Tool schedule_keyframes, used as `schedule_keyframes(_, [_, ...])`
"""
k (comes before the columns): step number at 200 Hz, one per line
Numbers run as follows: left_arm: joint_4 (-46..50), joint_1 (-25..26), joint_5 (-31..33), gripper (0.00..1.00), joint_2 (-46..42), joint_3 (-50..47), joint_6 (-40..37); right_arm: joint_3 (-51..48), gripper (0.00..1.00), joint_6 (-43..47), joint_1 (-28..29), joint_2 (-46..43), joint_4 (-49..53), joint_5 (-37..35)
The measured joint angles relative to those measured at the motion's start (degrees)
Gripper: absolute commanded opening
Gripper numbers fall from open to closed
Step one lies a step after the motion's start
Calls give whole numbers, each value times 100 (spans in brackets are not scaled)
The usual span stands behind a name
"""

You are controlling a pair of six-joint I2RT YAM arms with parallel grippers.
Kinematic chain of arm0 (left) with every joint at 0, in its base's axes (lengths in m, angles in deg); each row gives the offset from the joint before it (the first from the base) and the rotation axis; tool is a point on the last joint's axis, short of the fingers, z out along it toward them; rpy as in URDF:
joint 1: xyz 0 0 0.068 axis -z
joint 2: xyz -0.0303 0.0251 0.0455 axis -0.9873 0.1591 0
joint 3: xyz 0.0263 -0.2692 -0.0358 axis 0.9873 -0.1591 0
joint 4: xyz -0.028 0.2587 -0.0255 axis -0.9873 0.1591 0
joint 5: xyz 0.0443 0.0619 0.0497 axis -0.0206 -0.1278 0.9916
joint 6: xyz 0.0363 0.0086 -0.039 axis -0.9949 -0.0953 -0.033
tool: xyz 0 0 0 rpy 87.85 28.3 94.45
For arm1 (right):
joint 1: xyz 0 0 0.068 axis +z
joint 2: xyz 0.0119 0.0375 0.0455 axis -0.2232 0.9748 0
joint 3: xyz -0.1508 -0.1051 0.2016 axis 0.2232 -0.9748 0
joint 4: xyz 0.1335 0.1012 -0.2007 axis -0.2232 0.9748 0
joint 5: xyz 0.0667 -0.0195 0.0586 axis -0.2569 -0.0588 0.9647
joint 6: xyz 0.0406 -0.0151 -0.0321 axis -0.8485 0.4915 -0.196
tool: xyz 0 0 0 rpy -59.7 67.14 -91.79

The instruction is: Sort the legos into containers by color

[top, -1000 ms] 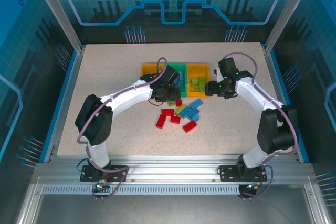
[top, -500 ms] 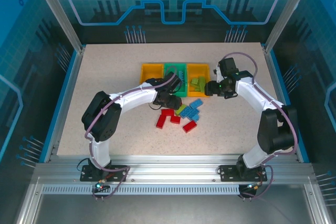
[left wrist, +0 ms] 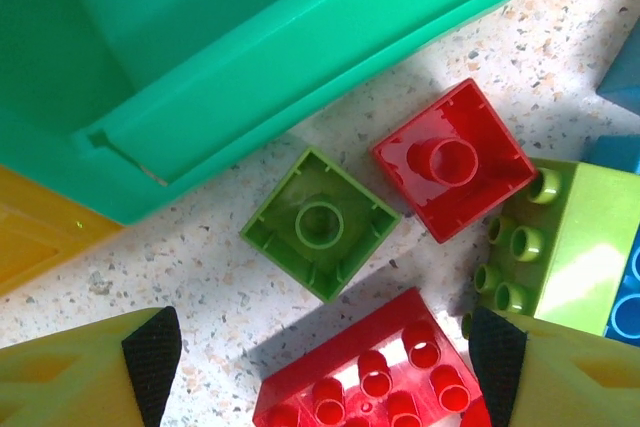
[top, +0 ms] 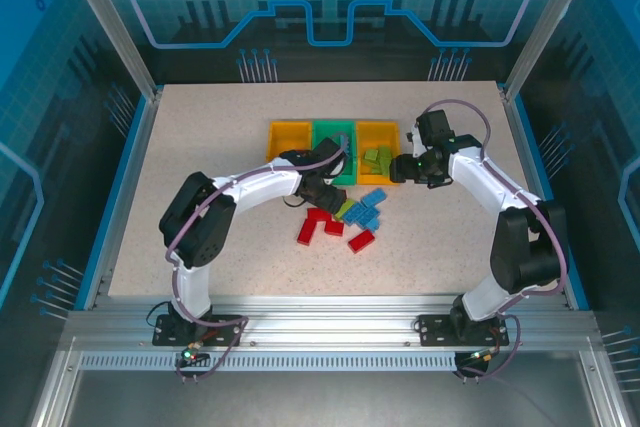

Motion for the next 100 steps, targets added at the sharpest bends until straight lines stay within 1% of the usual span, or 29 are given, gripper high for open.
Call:
schedule_keyframes(68, [-177, -129, -74, 80, 529, 319, -216, 26, 70, -2, 0, 72, 0, 4])
schedule_keyframes(100, [-243, -179, -122, 79, 577, 361, -238, 28, 70, 0, 0, 107, -4, 24])
